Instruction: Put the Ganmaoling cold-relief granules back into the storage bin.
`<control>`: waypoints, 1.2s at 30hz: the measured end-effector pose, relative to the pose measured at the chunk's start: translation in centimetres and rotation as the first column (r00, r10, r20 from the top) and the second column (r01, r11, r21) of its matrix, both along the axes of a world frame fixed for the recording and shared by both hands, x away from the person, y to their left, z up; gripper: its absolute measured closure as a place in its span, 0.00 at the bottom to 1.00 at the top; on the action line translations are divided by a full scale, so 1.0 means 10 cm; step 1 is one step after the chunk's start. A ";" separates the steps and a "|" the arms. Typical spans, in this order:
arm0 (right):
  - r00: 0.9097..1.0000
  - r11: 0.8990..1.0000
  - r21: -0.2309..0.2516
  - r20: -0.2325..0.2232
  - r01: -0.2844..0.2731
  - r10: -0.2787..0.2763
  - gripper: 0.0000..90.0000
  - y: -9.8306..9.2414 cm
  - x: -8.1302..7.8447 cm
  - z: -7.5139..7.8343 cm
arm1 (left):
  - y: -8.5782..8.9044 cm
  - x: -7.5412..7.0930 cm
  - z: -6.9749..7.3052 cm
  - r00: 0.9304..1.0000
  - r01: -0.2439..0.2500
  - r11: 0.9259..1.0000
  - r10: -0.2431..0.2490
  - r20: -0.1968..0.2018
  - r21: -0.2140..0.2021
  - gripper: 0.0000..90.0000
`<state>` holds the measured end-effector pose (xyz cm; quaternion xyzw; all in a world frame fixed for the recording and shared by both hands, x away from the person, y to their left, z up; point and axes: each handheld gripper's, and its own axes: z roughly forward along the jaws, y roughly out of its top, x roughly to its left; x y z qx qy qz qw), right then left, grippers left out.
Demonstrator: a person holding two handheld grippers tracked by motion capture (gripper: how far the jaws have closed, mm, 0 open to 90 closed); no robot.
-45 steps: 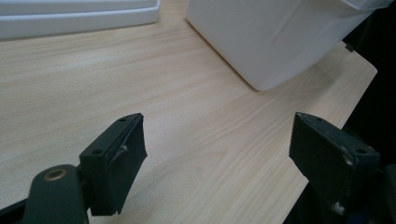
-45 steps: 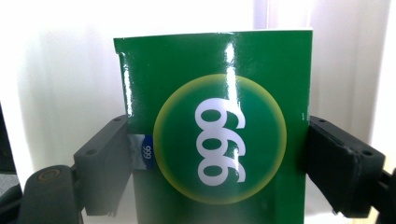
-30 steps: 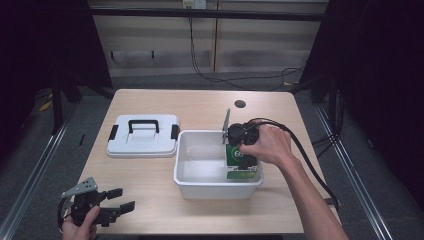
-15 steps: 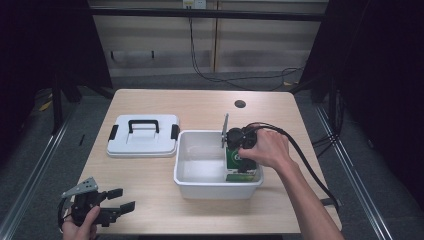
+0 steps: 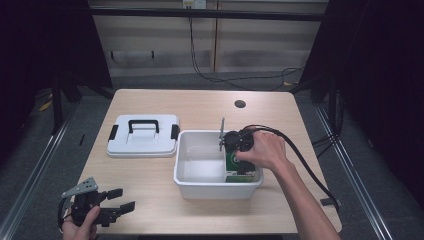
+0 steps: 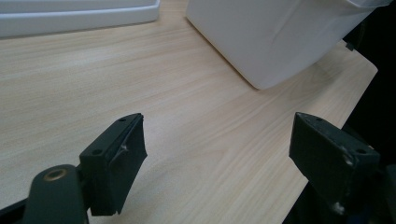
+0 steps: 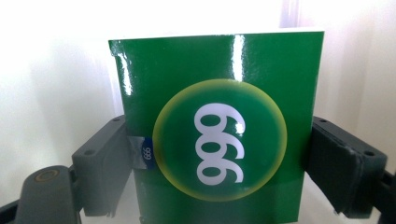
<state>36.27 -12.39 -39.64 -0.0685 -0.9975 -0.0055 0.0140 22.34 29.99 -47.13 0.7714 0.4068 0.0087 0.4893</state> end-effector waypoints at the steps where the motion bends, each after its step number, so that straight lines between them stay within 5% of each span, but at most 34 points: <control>1: 1.000 1.000 -0.002 0.002 0.001 -0.001 0.16 0.00 0.00 -0.01 | 0.00 0.00 0.00 1.000 0.001 1.000 -0.001 0.000 -0.001 0.21; 16: 0.999 0.999 -0.038 -0.033 -0.002 0.001 0.15 0.05 0.02 -0.16 | 0.00 0.00 0.00 1.000 0.000 1.000 0.000 0.000 0.002 0.21; 36: 0.999 1.000 -0.024 -0.048 -0.015 0.013 0.12 0.05 0.03 -0.18 | 0.00 0.00 0.00 1.000 0.001 1.000 -0.001 -0.004 0.000 0.21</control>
